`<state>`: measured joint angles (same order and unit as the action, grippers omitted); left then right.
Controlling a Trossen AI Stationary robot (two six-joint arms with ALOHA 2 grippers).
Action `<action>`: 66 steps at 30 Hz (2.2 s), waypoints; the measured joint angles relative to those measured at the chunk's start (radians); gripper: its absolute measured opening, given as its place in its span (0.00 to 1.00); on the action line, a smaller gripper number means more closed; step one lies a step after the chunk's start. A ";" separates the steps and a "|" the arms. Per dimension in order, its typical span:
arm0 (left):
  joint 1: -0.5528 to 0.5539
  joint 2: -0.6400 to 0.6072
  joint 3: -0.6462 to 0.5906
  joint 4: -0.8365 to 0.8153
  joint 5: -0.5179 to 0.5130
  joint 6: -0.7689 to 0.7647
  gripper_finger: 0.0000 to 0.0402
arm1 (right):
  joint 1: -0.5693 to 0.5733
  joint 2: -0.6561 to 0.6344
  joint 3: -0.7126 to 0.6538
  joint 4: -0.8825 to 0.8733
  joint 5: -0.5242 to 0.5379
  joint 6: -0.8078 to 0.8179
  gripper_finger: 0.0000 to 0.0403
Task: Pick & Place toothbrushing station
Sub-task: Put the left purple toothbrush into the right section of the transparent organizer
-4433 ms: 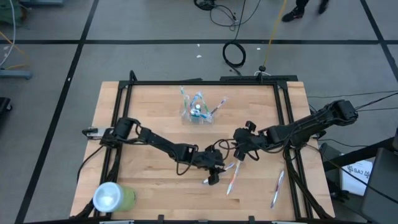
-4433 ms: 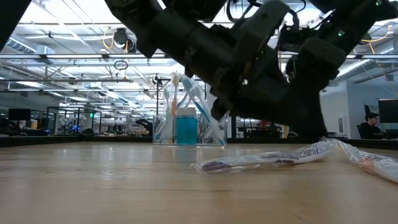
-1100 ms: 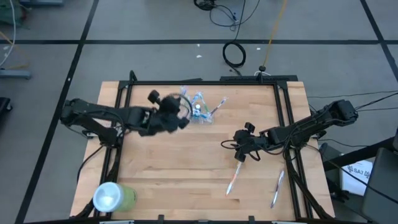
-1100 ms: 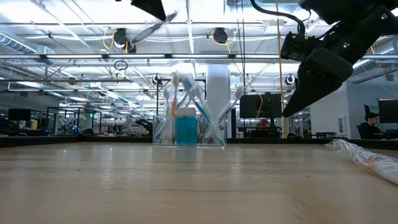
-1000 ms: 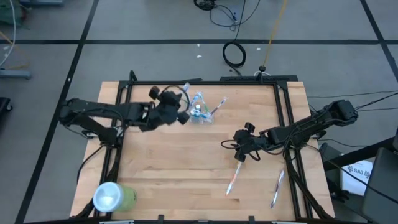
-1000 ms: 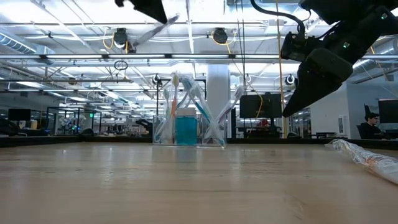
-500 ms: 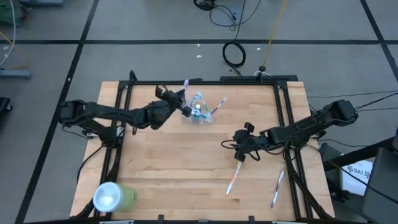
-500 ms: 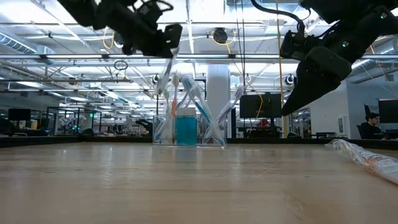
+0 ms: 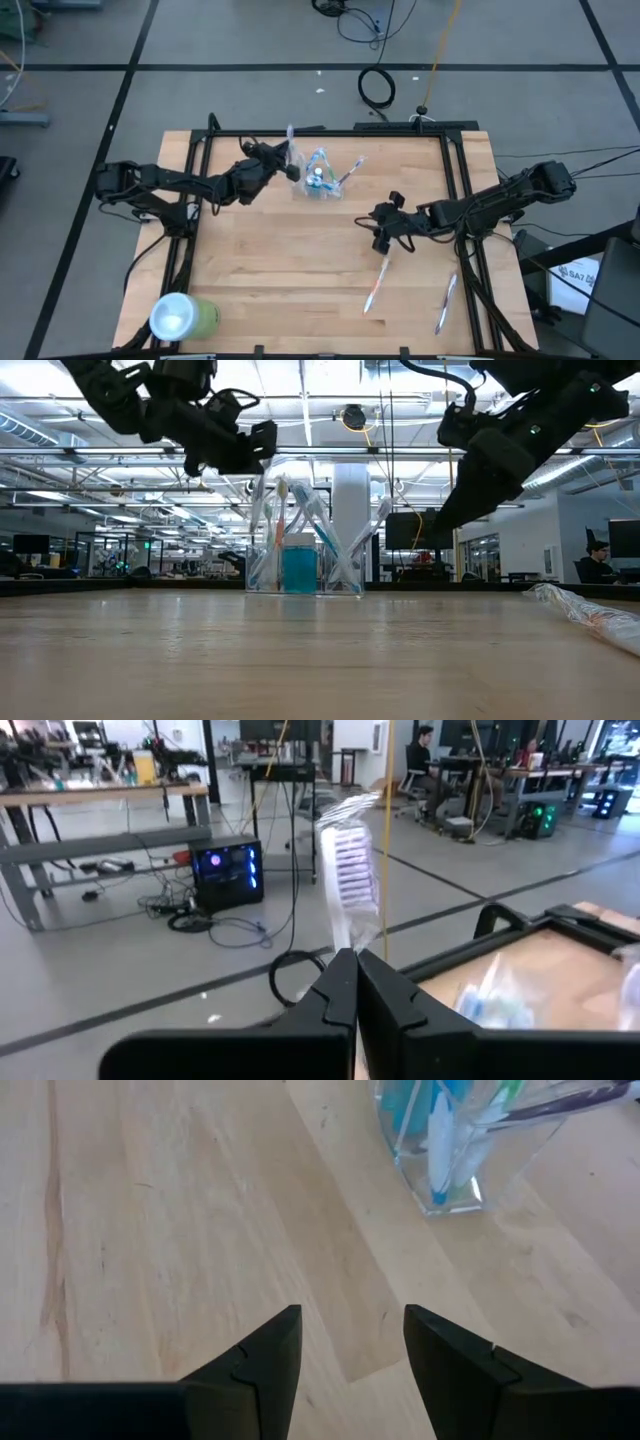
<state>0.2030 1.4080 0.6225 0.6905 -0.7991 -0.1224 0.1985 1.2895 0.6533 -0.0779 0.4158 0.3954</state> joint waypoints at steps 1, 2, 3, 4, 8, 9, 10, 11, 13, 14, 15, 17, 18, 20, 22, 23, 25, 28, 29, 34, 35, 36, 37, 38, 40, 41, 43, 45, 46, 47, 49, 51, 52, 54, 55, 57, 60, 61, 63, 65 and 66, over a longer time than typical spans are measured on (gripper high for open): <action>0.001 0.003 -0.012 0.005 0.008 -0.009 0.00 | -0.003 0.000 0.000 -0.001 0.000 0.000 0.42; 0.000 0.008 -0.024 0.023 0.009 -0.011 0.00 | -0.008 0.000 0.000 -0.001 0.000 0.000 0.42; 0.000 0.012 -0.037 0.042 0.013 -0.010 0.00 | -0.011 0.000 0.000 -0.001 0.001 0.000 0.42; -0.001 0.015 -0.050 0.067 0.014 -0.005 0.00 | -0.015 0.000 0.000 -0.001 0.000 0.001 0.42; 0.000 0.024 -0.070 0.132 0.016 0.006 0.00 | -0.032 0.000 0.000 -0.001 0.001 0.007 0.42; 0.000 0.025 -0.070 0.134 0.018 0.015 0.00 | -0.035 0.000 0.000 -0.001 0.002 0.008 0.42; 0.000 0.025 -0.070 0.138 0.023 0.019 0.00 | -0.037 0.000 0.000 -0.001 0.002 0.008 0.42; 0.000 0.025 -0.070 0.139 0.027 0.020 0.00 | -0.040 0.000 0.000 -0.001 0.001 0.008 0.42; 0.000 0.025 -0.070 0.142 0.036 0.024 0.00 | -0.042 0.000 0.000 -0.001 0.002 0.011 0.42; 0.000 0.025 -0.070 0.149 0.036 0.030 0.00 | -0.042 0.000 0.000 -0.001 0.002 0.011 0.42; -0.001 0.025 -0.070 0.159 0.037 0.038 0.00 | -0.042 0.000 0.000 -0.001 0.002 0.011 0.42; -0.008 0.025 -0.070 0.181 0.043 0.048 0.00 | -0.042 0.000 0.000 -0.001 0.002 0.011 0.42; -0.014 0.025 -0.070 0.193 0.047 0.059 0.00 | -0.042 0.000 0.000 -0.001 0.002 0.011 0.42; -0.031 0.024 -0.070 0.236 0.056 0.096 0.00 | -0.042 0.000 0.000 -0.001 0.002 0.011 0.42; -0.050 0.023 -0.069 0.285 0.058 0.145 0.00 | -0.042 0.000 0.000 -0.001 0.001 0.009 0.42; -0.060 0.023 -0.069 0.306 0.058 0.171 0.00 | -0.042 0.000 0.000 -0.001 0.002 0.009 0.42; -0.080 0.023 -0.068 0.332 0.058 0.216 0.00 | -0.042 0.000 0.000 -0.001 0.002 0.008 0.42; -0.111 0.023 -0.060 0.337 0.068 0.257 0.00 | -0.049 0.000 0.000 0.028 0.001 -0.012 0.42; -0.120 0.023 -0.060 0.344 0.068 0.266 0.00 | -0.056 0.000 0.000 0.059 0.002 -0.027 0.42; -0.165 0.022 -0.060 0.374 0.098 0.282 0.00 | -0.089 0.000 0.000 0.335 0.002 -0.135 0.42; -0.173 0.022 -0.060 0.383 0.119 0.291 0.00 | -0.094 0.000 0.000 0.391 0.002 -0.166 0.42; -0.181 0.022 -0.060 0.398 0.148 0.306 0.00 | -0.099 0.000 0.000 0.447 0.002 -0.200 0.42; -0.187 0.022 -0.060 0.416 0.184 0.318 0.00 | -0.103 0.000 0.000 0.497 0.002 -0.238 0.42; -0.191 0.022 -0.060 0.431 0.226 0.324 0.00 | -0.108 0.001 0.000 0.546 0.002 -0.278 0.42; -0.193 0.022 -0.060 0.450 0.316 0.319 0.00 | -0.123 0.001 0.000 0.646 -0.001 -0.352 0.42; -0.193 0.022 -0.060 0.461 0.352 0.310 0.00 | -0.132 0.001 0.000 0.699 -0.003 -0.370 0.42; -0.192 0.022 -0.060 0.482 0.387 0.294 0.00 | -0.163 0.001 0.000 0.795 -0.070 -0.375 0.42; -0.191 0.022 -0.060 0.485 0.392 0.293 0.00 | -0.205 0.001 0.001 0.848 -0.209 -0.377 0.42; -0.191 0.022 -0.060 0.483 0.398 0.291 0.00 | -0.226 0.003 0.001 0.859 -0.259 -0.375 0.42; -0.191 0.022 -0.060 0.481 0.406 0.285 0.00 | -0.246 0.014 0.002 0.872 -0.285 -0.370 0.42; -0.188 0.022 -0.060 0.482 0.429 0.273 0.00 | -0.285 0.043 0.010 0.877 -0.294 -0.341 0.42; -0.183 0.022 -0.060 0.482 0.459 0.270 0.00 | -0.325 0.086 0.026 0.870 -0.354 -0.301 0.42; -0.179 0.022 -0.060 0.482 0.467 0.267 0.00 | -0.341 0.117 0.046 0.875 -0.399 -0.281 0.42; -0.172 0.022 -0.060 0.482 0.478 0.247 0.00 | -0.361 0.178 0.083 0.891 -0.474 -0.264 0.42; -0.167 0.022 -0.060 0.482 0.487 0.241 0.00 | -0.366 0.213 0.107 0.903 -0.488 -0.262 0.42; -0.163 0.022 -0.060 0.479 0.499 0.232 0.00 | -0.376 0.275 0.160 0.922 -0.521 -0.268 0.42; -0.163 0.022 -0.060 0.465 0.505 0.232 0.00 | -0.385 0.343 0.229 0.926 -0.574 -0.276 0.42; -0.163 0.022 -0.060 0.463 0.508 0.233 0.00 | -0.384 0.359 0.247 0.927 -0.579 -0.276 0.42; -0.163 0.022 -0.060 0.463 0.508 0.232 0.00 | -0.383 0.386 0.280 0.927 -0.575 -0.277 0.42; -0.163 0.022 -0.060 0.462 0.508 0.232 0.00 | -0.386 0.401 0.305 0.925 -0.575 -0.285 0.42; -0.163 0.022 -0.060 0.462 0.508 0.232 0.00 | -0.389 0.401 0.314 0.922 -0.578 -0.287 0.42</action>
<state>0.0399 1.4303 0.5625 1.1523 -0.2913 0.1099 -0.1902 1.6901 0.9672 0.8440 -0.1627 0.1085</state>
